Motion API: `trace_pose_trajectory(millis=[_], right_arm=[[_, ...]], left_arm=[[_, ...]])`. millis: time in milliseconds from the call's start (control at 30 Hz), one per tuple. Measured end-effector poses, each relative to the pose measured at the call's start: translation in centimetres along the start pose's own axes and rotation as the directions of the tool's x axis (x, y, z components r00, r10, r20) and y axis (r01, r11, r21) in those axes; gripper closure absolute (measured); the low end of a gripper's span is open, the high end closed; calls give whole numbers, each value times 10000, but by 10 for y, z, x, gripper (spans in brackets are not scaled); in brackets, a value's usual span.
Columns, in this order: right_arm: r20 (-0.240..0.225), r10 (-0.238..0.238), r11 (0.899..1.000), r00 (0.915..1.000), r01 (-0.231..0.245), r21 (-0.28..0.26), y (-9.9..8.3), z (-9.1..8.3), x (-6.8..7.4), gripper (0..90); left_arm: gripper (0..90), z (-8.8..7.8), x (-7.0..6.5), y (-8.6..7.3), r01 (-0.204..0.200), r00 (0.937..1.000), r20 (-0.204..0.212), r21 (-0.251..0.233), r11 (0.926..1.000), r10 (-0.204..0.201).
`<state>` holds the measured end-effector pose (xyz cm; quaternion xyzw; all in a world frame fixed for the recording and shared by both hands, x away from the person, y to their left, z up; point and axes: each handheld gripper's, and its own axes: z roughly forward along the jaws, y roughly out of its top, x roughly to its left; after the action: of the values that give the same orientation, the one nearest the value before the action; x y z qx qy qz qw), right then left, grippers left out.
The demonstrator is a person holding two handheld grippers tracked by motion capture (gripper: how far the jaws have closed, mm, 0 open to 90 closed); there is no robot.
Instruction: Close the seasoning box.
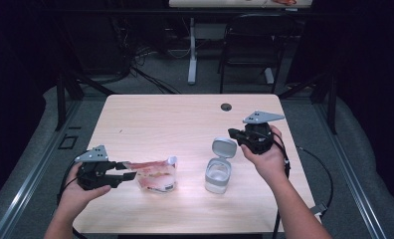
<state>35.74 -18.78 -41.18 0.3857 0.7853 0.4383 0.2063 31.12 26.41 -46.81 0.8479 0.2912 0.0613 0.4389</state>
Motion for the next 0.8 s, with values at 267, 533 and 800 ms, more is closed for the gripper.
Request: trace_pose_trajectory(millis=[267,533,800], right_arm=[[125,203,9997,9997,-204,96,-1,5,-4,900],[166,474,9984,9987,-479,299,-8,14,-8,900],[56,605,9973,9982,-607,416,-15,18,-10,898]], left_arm=[[526,0,0,0,-5,10000,-21,-24,10000,5],[524,1,0,0,-55,10000,0,29,10000,55],[523,1,0,0,-54,10000,-13,22,10000,54]])
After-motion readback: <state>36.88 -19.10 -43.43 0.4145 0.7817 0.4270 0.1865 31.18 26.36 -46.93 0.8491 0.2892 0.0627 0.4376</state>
